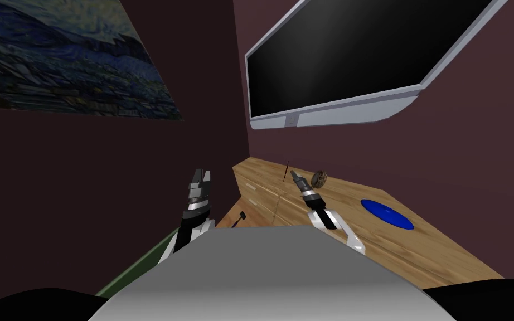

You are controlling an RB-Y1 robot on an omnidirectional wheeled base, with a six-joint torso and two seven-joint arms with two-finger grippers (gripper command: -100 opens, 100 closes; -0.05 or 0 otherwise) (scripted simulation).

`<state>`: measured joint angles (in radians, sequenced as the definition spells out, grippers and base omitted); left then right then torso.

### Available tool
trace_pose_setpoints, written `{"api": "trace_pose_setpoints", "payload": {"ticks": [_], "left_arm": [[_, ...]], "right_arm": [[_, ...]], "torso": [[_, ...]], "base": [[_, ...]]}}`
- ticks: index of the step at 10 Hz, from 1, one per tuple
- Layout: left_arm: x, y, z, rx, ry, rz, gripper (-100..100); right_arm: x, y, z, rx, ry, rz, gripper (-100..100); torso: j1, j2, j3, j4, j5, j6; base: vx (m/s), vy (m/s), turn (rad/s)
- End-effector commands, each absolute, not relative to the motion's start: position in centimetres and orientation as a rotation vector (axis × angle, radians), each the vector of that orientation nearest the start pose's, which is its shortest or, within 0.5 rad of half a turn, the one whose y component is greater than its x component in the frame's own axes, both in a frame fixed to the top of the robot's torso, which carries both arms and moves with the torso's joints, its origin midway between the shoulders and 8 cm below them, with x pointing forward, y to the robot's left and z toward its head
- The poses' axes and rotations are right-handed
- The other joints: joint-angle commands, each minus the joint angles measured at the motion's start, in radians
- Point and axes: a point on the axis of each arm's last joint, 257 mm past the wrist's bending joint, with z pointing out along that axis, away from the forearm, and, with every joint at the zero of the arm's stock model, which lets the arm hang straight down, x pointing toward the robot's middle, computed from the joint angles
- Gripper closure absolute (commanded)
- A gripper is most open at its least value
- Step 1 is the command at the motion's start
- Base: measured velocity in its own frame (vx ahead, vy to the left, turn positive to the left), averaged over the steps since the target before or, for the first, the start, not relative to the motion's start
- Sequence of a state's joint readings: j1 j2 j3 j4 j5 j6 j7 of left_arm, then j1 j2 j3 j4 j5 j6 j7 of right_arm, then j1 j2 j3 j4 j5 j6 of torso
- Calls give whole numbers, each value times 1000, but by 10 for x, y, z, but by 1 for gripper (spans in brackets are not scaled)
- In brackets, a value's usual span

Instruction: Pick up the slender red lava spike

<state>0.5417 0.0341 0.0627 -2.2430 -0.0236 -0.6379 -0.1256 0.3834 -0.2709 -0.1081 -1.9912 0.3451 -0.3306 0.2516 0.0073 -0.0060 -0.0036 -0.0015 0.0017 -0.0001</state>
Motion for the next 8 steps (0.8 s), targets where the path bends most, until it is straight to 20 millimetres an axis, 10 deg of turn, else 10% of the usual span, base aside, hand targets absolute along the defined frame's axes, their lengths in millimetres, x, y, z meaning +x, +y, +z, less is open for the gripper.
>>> {"api": "trace_pose_setpoints", "payload": {"ticks": [1,8], "left_arm": [[321,293,22,-508,638,-1112,0],[321,293,22,-508,638,-1112,0]], "right_arm": [[429,-318,-118,281,1269,530,-100],[443,-369,-160,99,1424,190,-100]], "torso": [[0,0,0,0,0,0],[-3,1,0,0,0,0]], "base": [[76,125,-53],[70,96,-44]]}}
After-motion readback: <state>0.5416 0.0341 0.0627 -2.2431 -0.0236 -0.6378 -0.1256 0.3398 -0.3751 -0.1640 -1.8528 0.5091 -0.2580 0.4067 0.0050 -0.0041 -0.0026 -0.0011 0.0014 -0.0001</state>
